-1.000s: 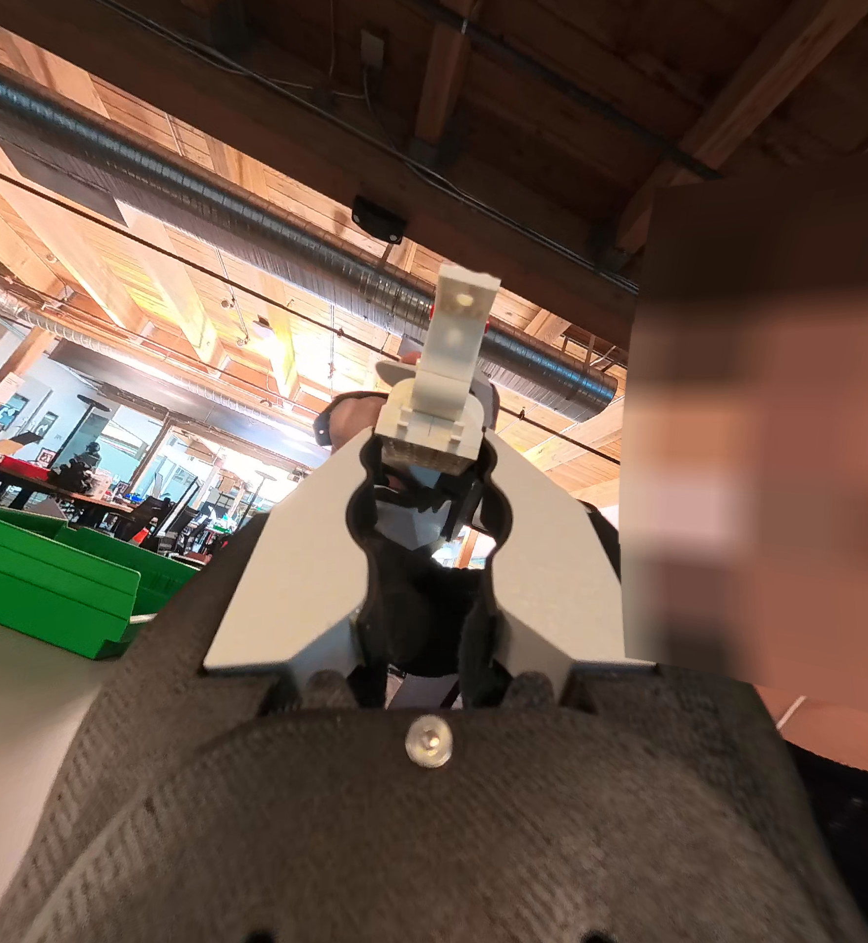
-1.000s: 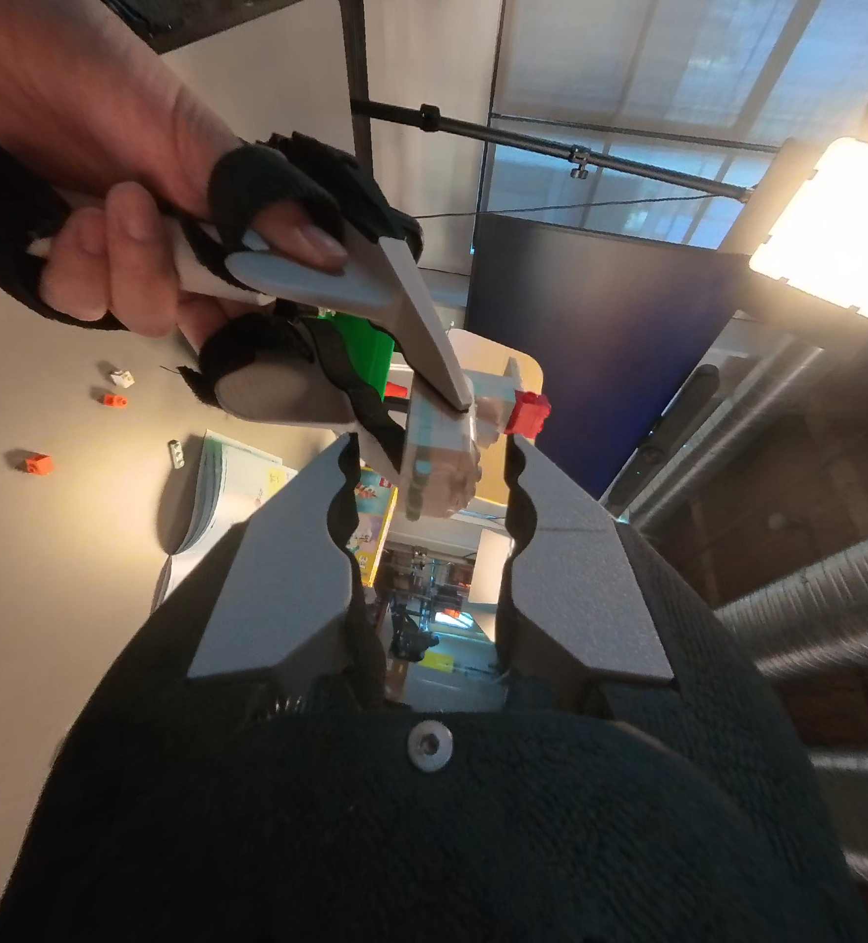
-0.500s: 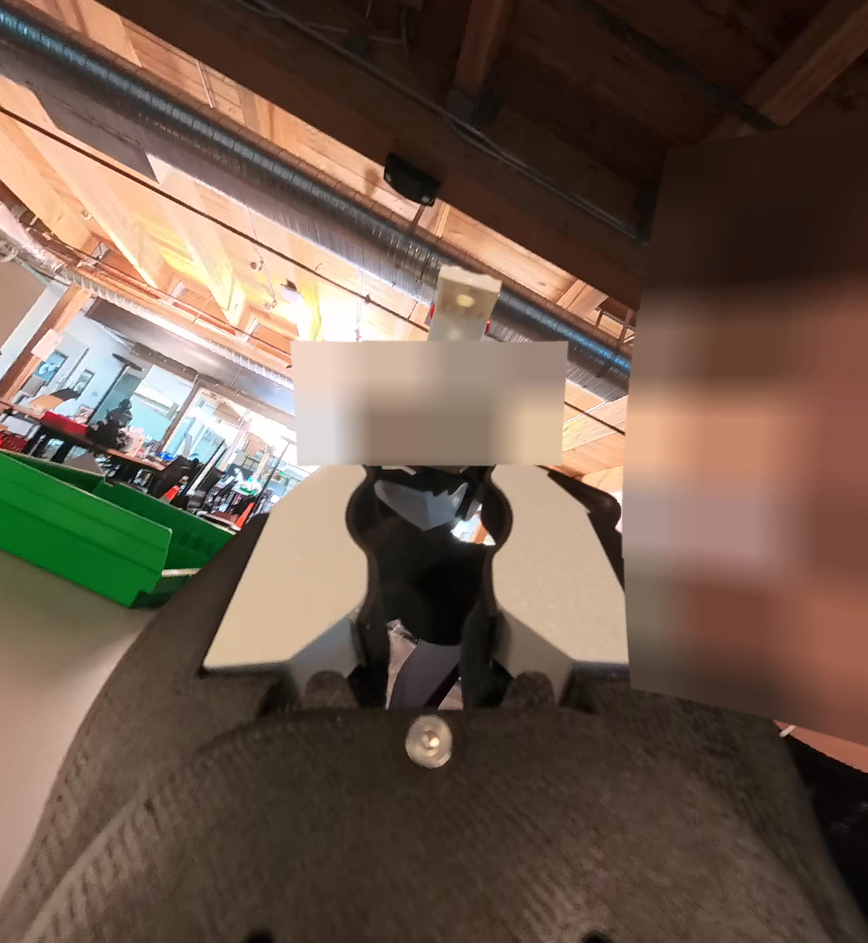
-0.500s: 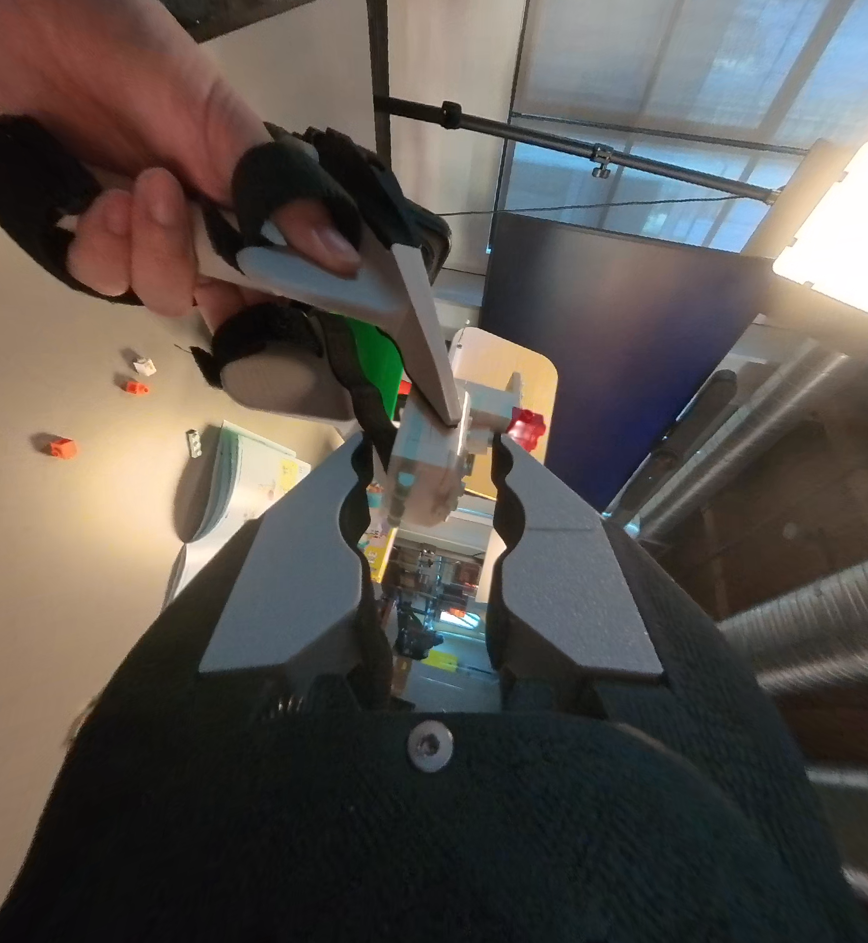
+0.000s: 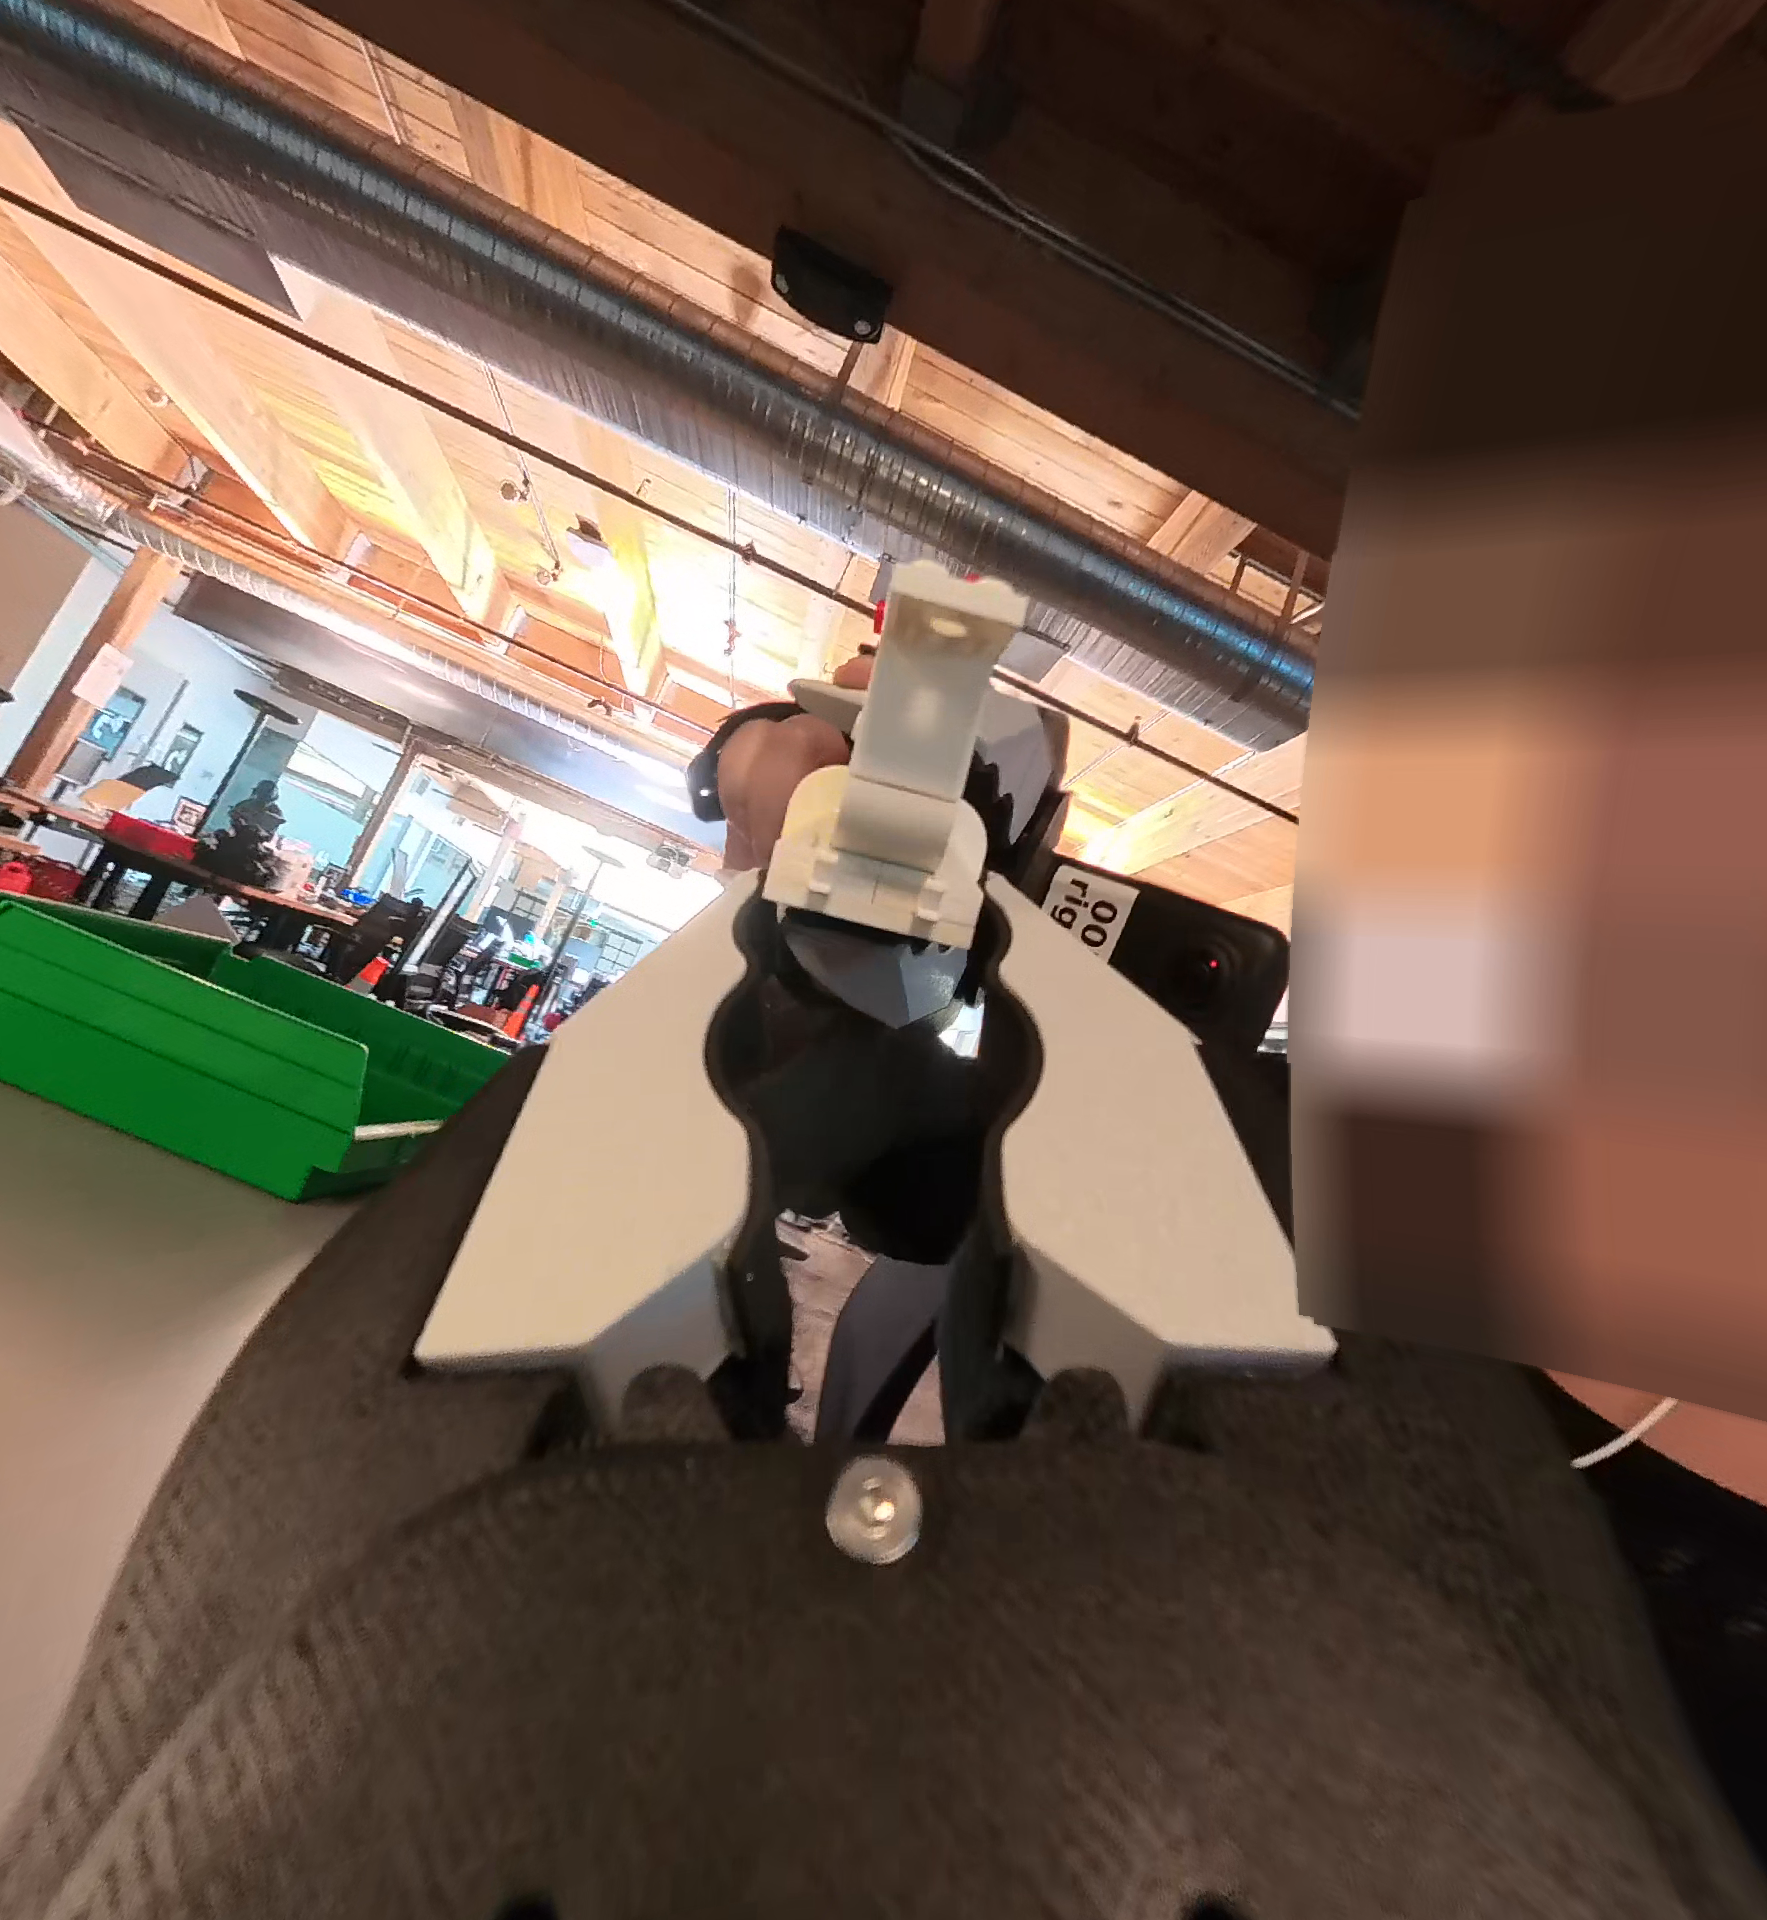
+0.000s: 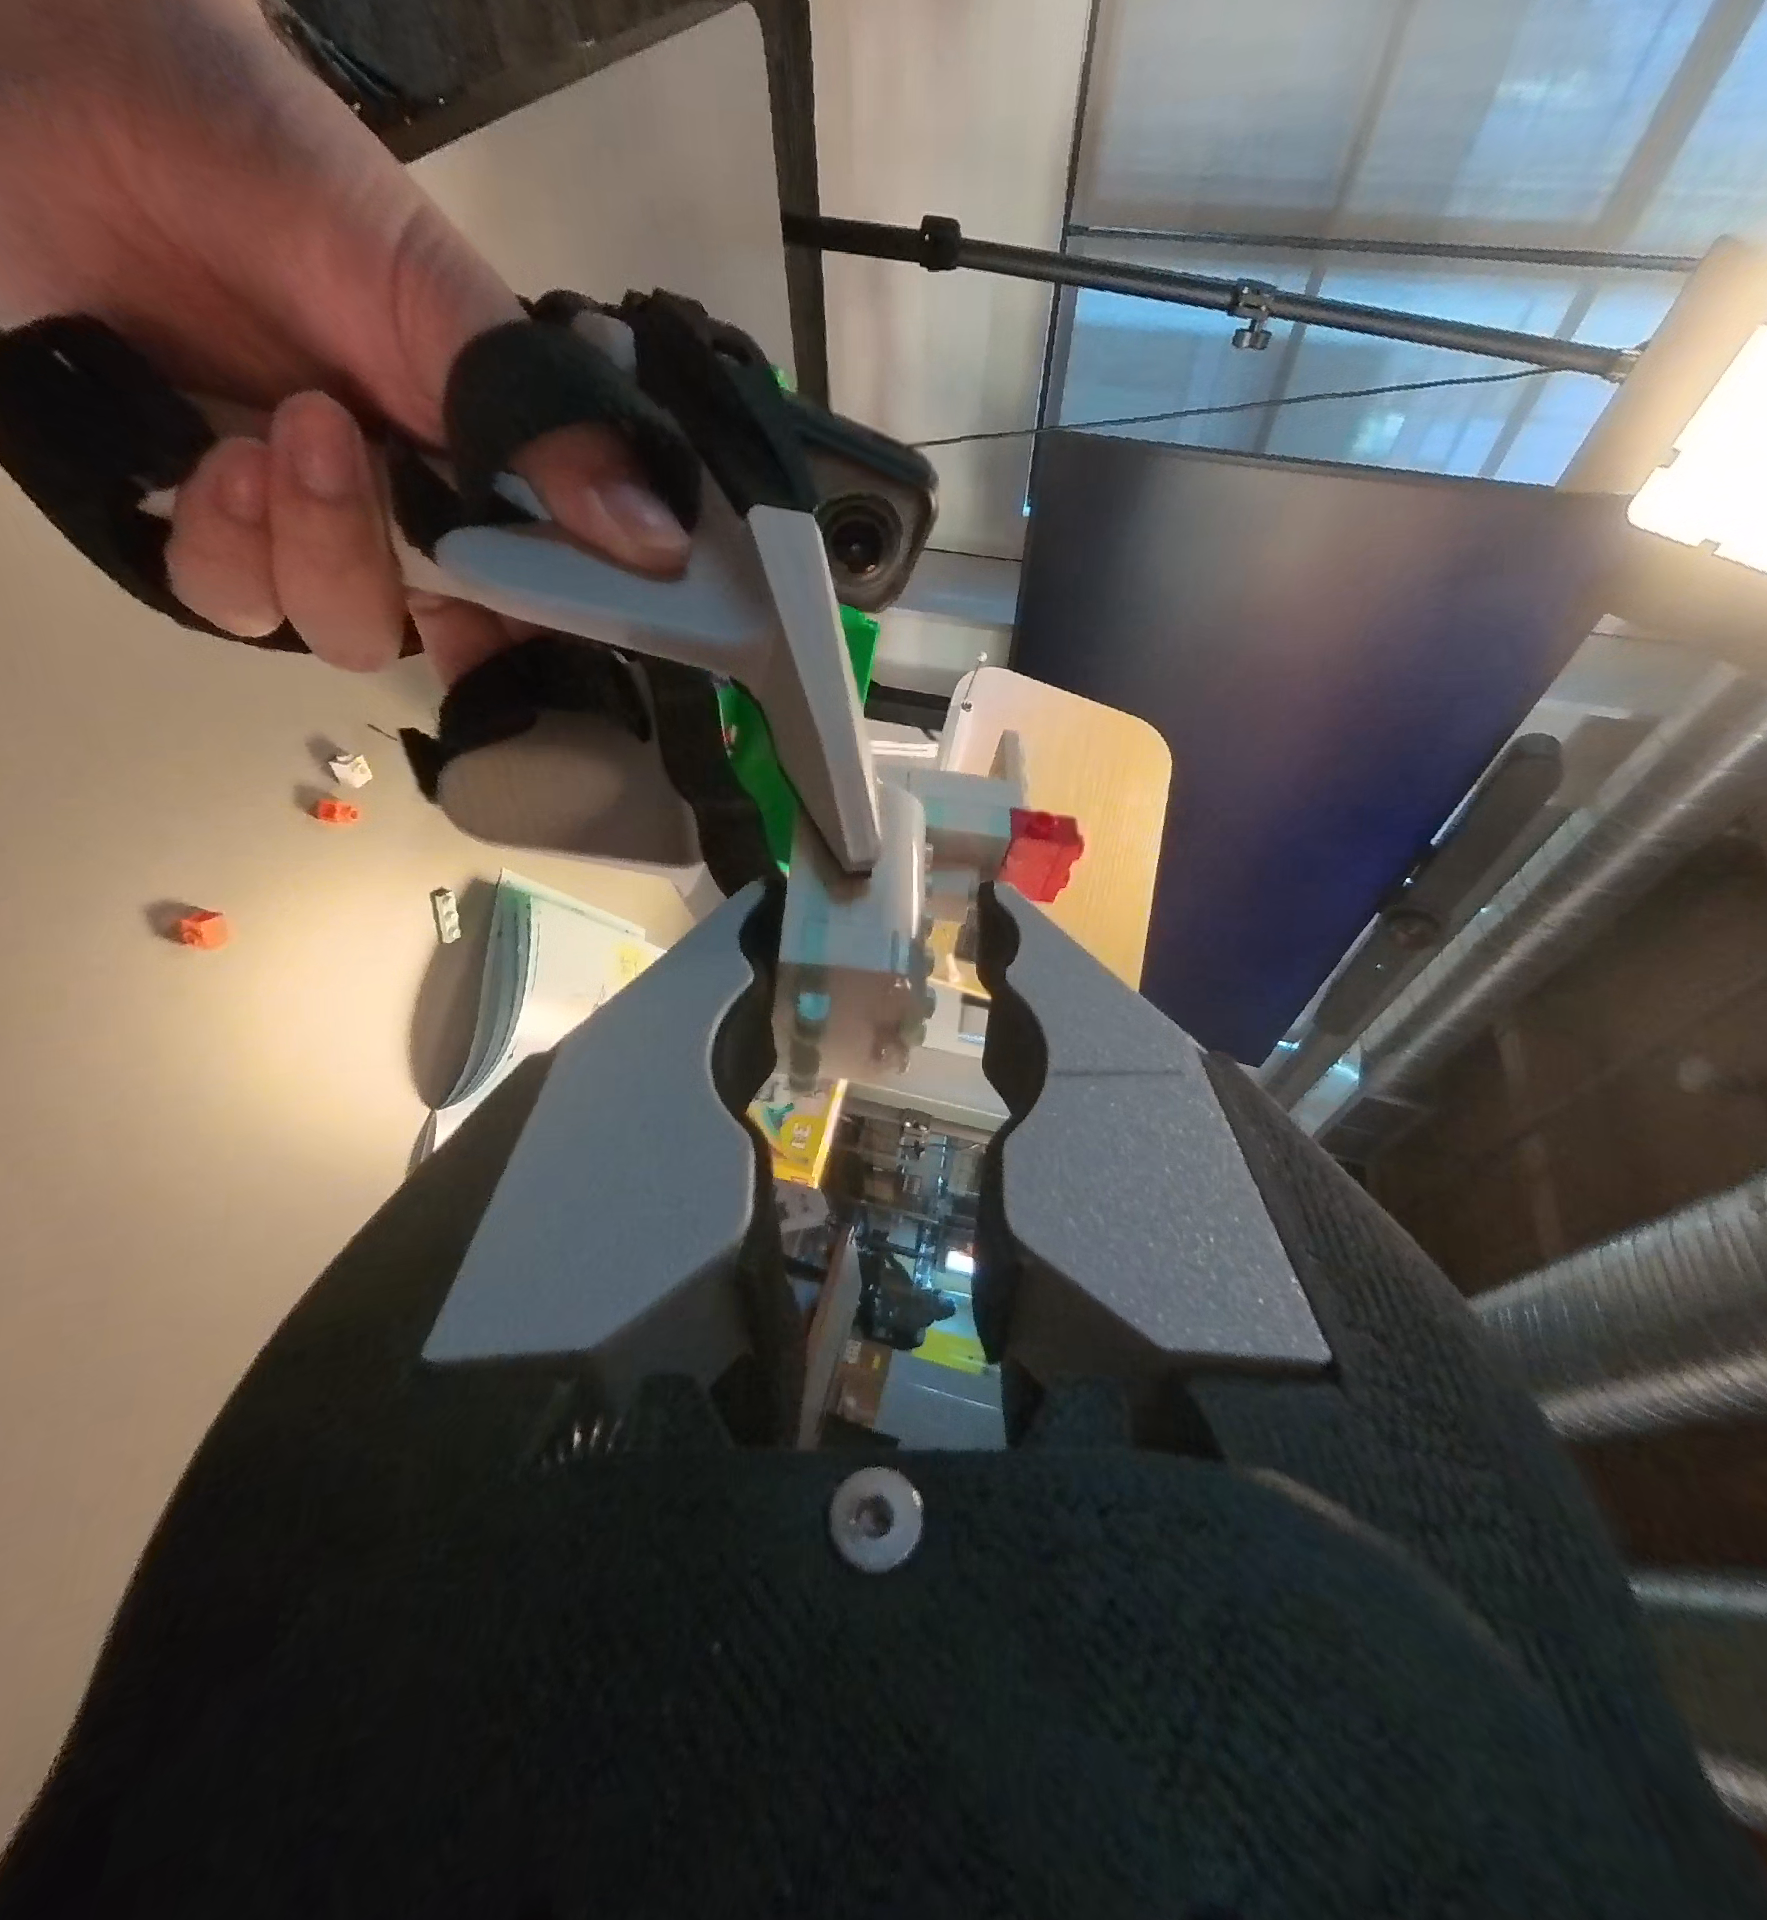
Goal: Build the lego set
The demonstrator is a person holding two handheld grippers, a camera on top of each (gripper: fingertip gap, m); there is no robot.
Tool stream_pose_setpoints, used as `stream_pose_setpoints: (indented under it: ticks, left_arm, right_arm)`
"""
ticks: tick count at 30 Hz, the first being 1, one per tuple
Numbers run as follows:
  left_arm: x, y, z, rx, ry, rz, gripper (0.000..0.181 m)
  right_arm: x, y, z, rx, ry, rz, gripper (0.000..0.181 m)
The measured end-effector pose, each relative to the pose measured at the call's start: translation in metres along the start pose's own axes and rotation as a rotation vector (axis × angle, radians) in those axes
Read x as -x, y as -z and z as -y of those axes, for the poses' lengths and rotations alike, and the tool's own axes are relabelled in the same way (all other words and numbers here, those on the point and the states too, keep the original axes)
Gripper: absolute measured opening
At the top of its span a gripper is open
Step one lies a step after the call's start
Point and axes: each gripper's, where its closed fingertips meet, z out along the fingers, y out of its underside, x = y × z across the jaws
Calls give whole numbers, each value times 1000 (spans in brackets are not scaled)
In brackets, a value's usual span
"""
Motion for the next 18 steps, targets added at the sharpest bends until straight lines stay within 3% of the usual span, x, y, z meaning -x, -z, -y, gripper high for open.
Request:
stream_pose_setpoints:
  ticks: [1,15,18]
  left_arm:
    - [-1,-1,0,4,-9,2,36]
    - [-14,-3,11,-21,-118,42,46]
    - [-16,-3,10,-3,-135,55,41]
  right_arm:
    - [-1,1,0,-1,-7,-9,35]
    - [-10,8,5,-43,-45,-114,29]
    - [-9,9,4,-45,-52,-118,28]
